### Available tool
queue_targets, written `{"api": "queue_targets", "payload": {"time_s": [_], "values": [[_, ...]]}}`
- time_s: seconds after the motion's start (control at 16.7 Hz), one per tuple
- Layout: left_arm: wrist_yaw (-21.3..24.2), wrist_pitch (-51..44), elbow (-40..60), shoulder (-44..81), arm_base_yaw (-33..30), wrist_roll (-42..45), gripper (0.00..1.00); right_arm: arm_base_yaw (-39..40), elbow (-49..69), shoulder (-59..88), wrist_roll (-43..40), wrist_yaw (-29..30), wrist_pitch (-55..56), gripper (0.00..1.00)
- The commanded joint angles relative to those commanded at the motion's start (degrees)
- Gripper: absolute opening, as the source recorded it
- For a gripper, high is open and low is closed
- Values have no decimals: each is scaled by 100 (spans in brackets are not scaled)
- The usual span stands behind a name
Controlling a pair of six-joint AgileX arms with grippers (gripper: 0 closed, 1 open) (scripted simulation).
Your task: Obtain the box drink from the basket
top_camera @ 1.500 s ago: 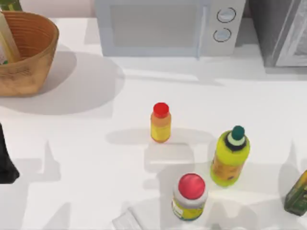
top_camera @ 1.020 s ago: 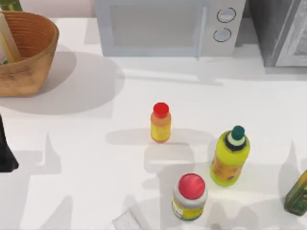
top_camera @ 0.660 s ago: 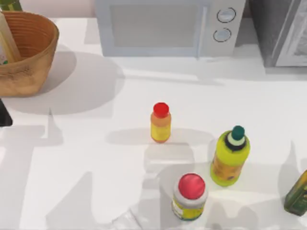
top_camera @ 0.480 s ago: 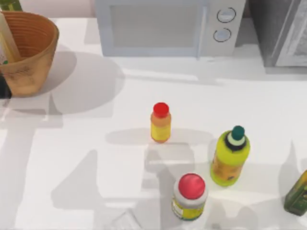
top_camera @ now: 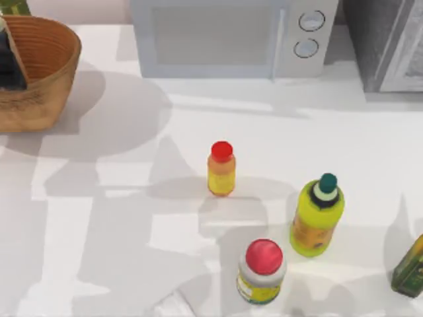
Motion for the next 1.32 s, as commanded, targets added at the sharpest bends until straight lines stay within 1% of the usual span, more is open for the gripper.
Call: {"api": "queue_targets", "payload": {"time_s": [0.24,0.42,0.84,1.32], "values": [[125,792,416,1280,107,1,100,0,0,0,0,0,0,100],[166,1058,550,1739,149,-3,100,0,0,0,0,0,0,100],[147,1048,592,1728,125,10,100,0,0,0,0,0,0,100],[40,603,1663,2401,14,-10,100,0,0,0,0,0,0,100]]}}
